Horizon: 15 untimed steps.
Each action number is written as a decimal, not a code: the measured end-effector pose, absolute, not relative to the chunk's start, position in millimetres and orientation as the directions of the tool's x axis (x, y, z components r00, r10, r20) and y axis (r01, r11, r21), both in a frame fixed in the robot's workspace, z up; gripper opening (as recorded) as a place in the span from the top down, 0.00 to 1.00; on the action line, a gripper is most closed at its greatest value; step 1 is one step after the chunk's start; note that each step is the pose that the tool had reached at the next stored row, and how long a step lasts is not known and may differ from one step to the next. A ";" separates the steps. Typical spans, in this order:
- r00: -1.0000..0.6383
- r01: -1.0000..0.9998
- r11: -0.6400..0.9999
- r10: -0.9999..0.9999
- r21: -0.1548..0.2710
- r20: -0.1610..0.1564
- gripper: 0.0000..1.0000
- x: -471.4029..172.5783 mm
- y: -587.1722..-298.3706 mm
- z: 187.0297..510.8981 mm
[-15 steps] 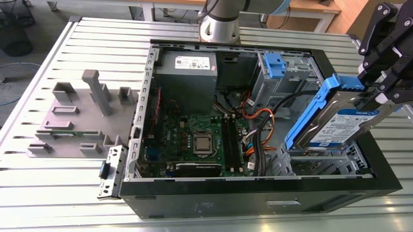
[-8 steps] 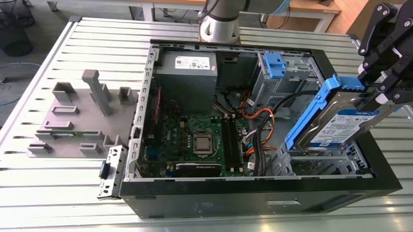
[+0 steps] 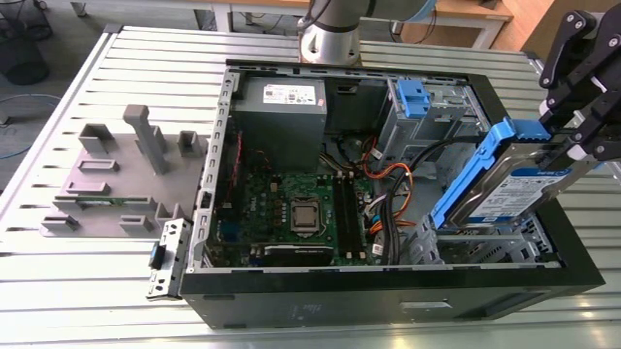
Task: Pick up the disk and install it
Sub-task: 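Pick up the disk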
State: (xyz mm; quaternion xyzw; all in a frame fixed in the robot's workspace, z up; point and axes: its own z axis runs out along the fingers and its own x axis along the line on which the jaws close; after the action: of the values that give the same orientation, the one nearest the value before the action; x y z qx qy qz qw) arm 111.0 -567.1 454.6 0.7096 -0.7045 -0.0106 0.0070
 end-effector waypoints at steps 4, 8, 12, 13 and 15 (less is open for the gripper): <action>-0.002 -1.000 0.002 -1.000 0.025 -0.005 0.65 111.4 -567.1 454.1; -0.018 -1.000 0.018 -1.000 0.025 -0.006 0.65 111.5 -567.1 453.5; -0.027 -0.999 0.027 -1.000 0.025 -0.005 0.65 111.5 -567.1 453.5; -0.027 -0.999 0.027 -1.000 0.025 -0.006 0.65 111.5 -567.0 453.3; -0.027 -0.999 0.027 -1.000 0.025 -0.006 0.65 111.5 -566.0 453.1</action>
State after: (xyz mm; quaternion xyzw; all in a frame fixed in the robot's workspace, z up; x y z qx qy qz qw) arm 111.5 -566.0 453.1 0.6975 -0.7165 -0.0109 0.0067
